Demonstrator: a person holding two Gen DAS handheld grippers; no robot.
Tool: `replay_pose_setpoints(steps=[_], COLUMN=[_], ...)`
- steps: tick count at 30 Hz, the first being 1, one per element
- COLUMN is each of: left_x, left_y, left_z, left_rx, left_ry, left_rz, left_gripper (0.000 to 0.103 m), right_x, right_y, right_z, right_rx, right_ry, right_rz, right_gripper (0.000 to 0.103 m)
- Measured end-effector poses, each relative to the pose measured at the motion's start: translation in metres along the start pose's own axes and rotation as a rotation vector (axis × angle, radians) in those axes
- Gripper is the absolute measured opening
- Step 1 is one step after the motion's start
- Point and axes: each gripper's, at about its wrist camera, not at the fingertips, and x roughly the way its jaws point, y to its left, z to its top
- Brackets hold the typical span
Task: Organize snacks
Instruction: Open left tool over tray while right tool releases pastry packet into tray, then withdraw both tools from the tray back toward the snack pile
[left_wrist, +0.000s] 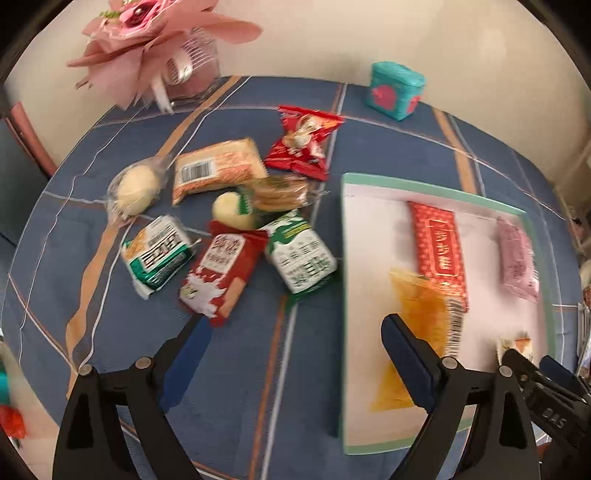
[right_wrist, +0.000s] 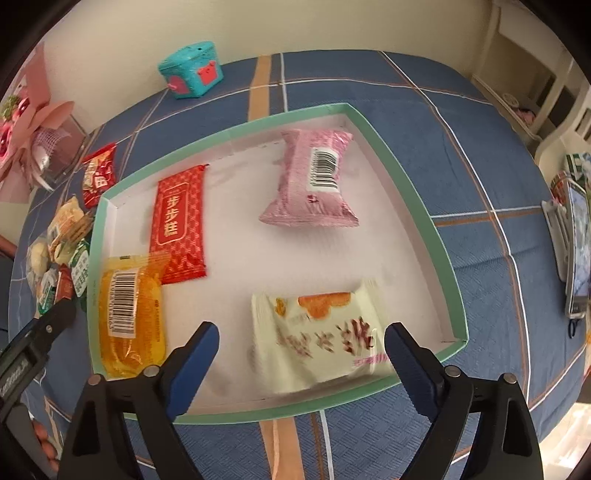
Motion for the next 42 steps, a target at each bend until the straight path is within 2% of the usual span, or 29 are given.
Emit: replay_pose_setpoints(steps=[5,14,19,24,42], left_x=[0.006,0.008,0.006,0.004,0.012], left_y=[0.012,0.033,0.046,0.059,0.13], left_z=[0.0,0.005,0.01,0.012,0.013], left_rx=[-0.017,-0.045,-0.056,-0.08,-0.268], left_ry=[0.018,0.008,0.001,0.002,0.046], left_rz=[0.043,0.103,0.141,0.153,0.182], left_gripper=[0.098,0.098,0.098,0.098,0.098], right_x=[-0.006,-0.012,-0.013,-0.012,-0.009], right_y=[0.007,0.009,0.015,0.027,0.134], right_z=[0.0,0.009,0.007,0.005,-0.016], right_rx=[-0.022,-0.025,-0.054,-0.06,-0.25], right_ry=[-0.026,-0.096,-0.101,-0.08,-0.07], right_rz=[0.0,0.003,-0.027,0.014,0.099], right_gripper=[0.102,0.103,0.103,0.103,0.103])
